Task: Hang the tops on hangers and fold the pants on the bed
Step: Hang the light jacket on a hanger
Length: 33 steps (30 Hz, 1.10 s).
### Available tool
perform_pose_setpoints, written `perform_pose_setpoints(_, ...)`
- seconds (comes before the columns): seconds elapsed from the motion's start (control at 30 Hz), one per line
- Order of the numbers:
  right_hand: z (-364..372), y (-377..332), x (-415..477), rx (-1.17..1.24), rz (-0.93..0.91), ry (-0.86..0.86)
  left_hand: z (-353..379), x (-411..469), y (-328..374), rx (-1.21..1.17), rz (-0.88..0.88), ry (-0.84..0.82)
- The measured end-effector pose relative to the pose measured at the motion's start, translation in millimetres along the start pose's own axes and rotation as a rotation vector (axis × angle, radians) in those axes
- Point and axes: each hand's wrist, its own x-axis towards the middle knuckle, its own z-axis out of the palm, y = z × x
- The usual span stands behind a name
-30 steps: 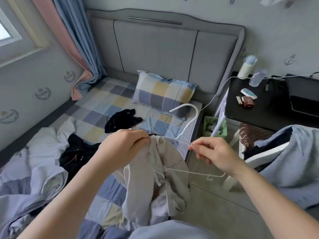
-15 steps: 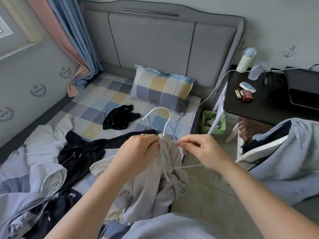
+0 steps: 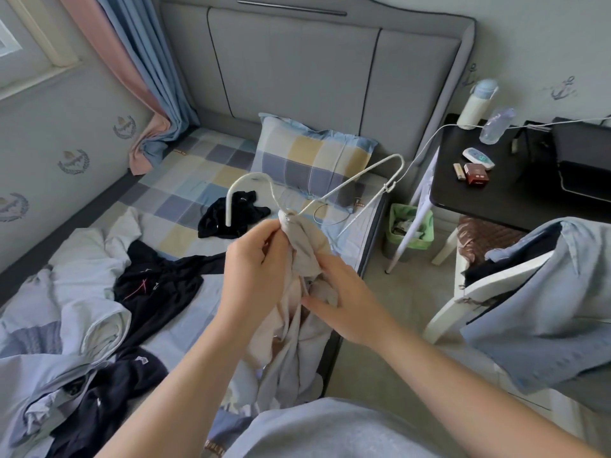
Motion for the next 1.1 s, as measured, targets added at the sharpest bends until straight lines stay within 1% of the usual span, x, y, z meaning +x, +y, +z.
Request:
perform_pose_setpoints(0.1,10.4,6.7,3.5,-0.092,-0.044,0.1,3.8,-2.7,-0.4,-0.017,-0.015,0.007)
perform_pose_setpoints(0.17,14.5,9.1,0.6,-0.092,-0.086,0.177,2.8,-4.5,-2.7,-0.021,-0.011,0.029)
perform_pose_setpoints(0.2,15.9,9.8,-2.4,-0.065,-0.08,0.188,1.1,-4.9,-3.9,-0.032,-0.013,0.048)
perform_pose_setpoints(0.27,15.8,10.2,-10.0,0.016,0.003,0.136,-3.5,-4.8,-6.6,-0.06,-0.025,0.09)
perform_pose_setpoints(0.37,14.6,18.0,-16.0,0.044,0.117,0.01,-8.5,-5.1,-10.7,-0.059,-0.034,0.104)
perform_pose_setpoints(0.5,14.7,32.8,-15.4,-0.065,0.21,-0.155,-11.4,-8.9,-15.6,-0.052,-0.032,0.084)
perform_pose_setpoints(0.6,16.1,47.4,-18.3,-0.11,0.296,-0.249,-14.6,-12.7,-18.6,-0.03,-0.032,0.029)
perform_pose_setpoints(0.73,9.0,60.0,-22.8,-0.296,0.368,-0.326,-23.1,-13.6,-29.2,0.034,-0.035,-0.022)
perform_pose_setpoints(0.87,-2.3,69.0,-28.3,-0.581,0.446,-0.415,-38.7,-10.5,-37.3,0.139,-0.042,-0.111)
perform_pose_setpoints(0.97,-19.0,77.7,-31.5,-0.754,0.475,-0.376,-50.9,-9.2,-39.9,0.202,-0.07,-0.196)
perform_pose_setpoints(1.1,-45.9,83.9,-29.6,-0.838,0.469,-0.282,-59.6,-11.1,-45.4,0.304,-0.101,-0.316)
